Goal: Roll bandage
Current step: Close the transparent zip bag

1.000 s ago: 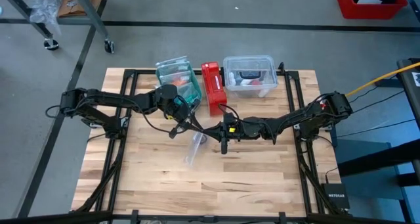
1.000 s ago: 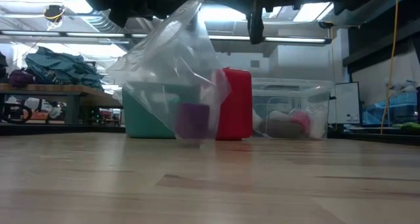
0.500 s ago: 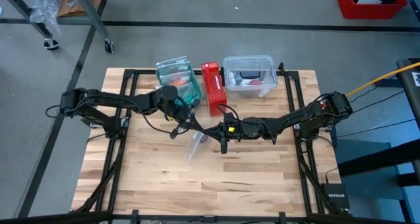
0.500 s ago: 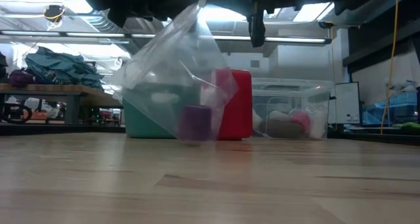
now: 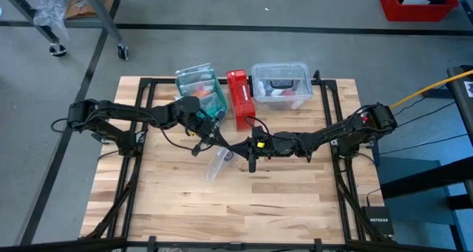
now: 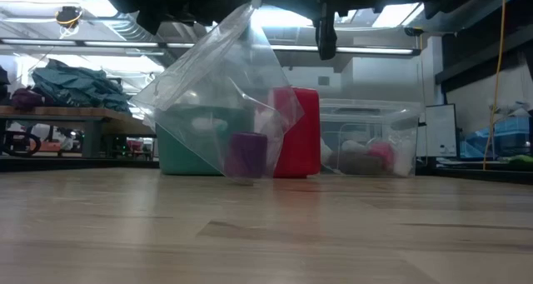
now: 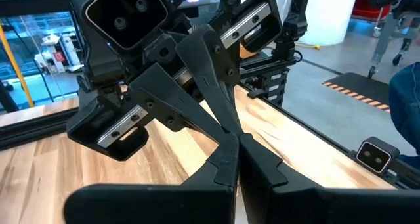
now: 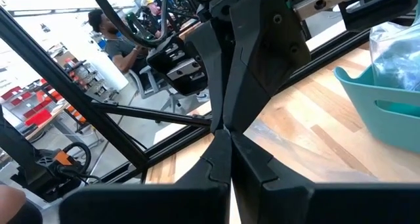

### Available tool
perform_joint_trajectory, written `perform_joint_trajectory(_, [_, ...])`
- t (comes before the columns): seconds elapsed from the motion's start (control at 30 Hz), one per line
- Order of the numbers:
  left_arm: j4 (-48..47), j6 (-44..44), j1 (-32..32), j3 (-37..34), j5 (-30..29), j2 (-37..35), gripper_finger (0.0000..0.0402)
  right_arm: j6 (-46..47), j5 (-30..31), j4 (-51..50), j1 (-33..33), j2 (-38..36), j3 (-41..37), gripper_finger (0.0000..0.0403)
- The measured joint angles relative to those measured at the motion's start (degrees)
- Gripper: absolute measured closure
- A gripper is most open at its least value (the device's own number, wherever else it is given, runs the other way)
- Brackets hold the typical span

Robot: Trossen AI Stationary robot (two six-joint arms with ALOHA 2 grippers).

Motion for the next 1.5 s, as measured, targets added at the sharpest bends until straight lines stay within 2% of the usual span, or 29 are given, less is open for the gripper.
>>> perform_joint_trajectory(0.3, [-1.24, -0.04, 0.02, 0.04, 0.02, 0.0, 0.0401, 0.19, -0.74, -0.18, -0.07, 0.0, 0.0, 0.0391])
perform_joint_trajectory(0.6, [-2.72, -0.05, 0.04, 0.09, 0.43, 0.04, 0.0401, 0.22, -1.53, 0.26, -0.11, 0.02, 0.07, 0.0297])
perform_joint_trajectory(0.7, [-2.61, -0.06, 0.02, 0.09, 0.46, 0.07, 0.0401, 0.22, -1.53, 0.08, -0.11, 0.02, 0.13, 0.0283])
perform_joint_trajectory(1.23, [3.44, -2.27, 0.09, 0.09, 0.9, 0.09, 0.0401, 0.22, -1.55, -0.4, -0.02, 0.02, 0.11, 0.0315])
perform_joint_trajectory(1.5, [3.48, -3.18, 0.09, 0.09, 0.92, 0.09, 0.0401, 0.2, -1.54, -0.43, -0.02, 0.02, 0.07, 0.0363])
